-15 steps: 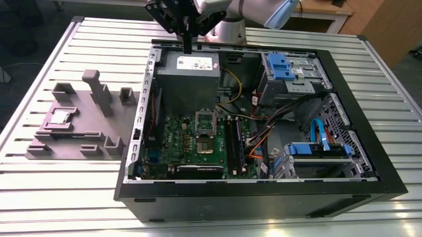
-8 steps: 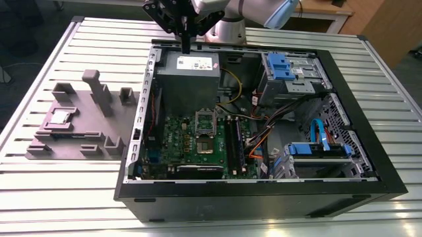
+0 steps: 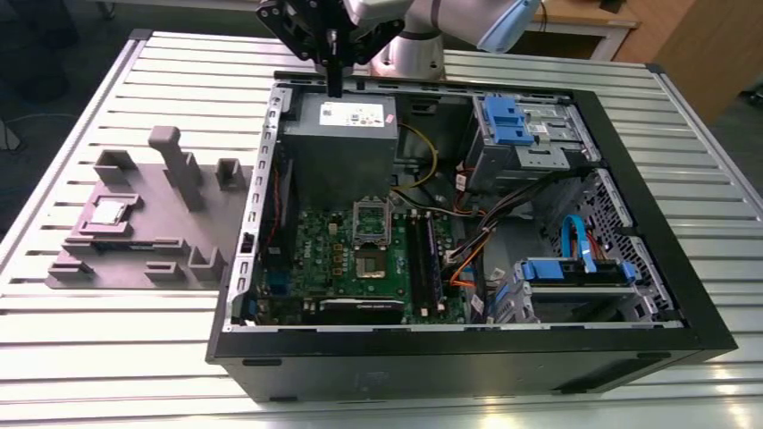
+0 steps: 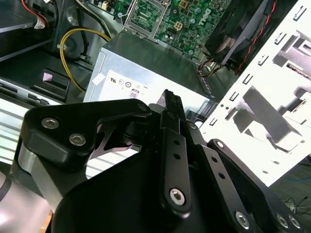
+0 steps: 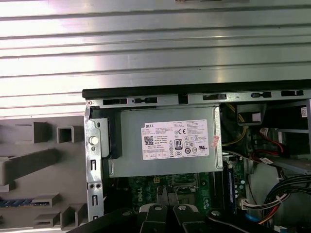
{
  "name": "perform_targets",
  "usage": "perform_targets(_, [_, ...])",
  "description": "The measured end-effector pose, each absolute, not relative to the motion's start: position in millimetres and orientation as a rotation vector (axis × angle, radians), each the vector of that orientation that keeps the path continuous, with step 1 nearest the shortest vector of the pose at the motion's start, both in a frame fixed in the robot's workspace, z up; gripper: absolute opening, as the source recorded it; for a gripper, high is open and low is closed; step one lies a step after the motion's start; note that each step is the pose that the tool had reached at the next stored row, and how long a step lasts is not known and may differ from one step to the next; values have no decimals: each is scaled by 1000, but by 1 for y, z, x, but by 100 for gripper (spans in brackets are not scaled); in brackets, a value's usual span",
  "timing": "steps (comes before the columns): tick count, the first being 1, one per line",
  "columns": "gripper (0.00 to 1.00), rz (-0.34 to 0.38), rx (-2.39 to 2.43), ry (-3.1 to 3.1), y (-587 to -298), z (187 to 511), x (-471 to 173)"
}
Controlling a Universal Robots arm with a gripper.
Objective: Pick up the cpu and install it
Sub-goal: 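Reach for the cpu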
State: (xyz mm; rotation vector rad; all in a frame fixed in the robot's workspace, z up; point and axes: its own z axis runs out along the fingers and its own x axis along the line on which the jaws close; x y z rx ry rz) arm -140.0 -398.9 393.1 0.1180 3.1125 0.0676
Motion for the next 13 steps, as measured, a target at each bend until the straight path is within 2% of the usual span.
perform_targets(13, [11,68,118,3114,-399,392,-150])
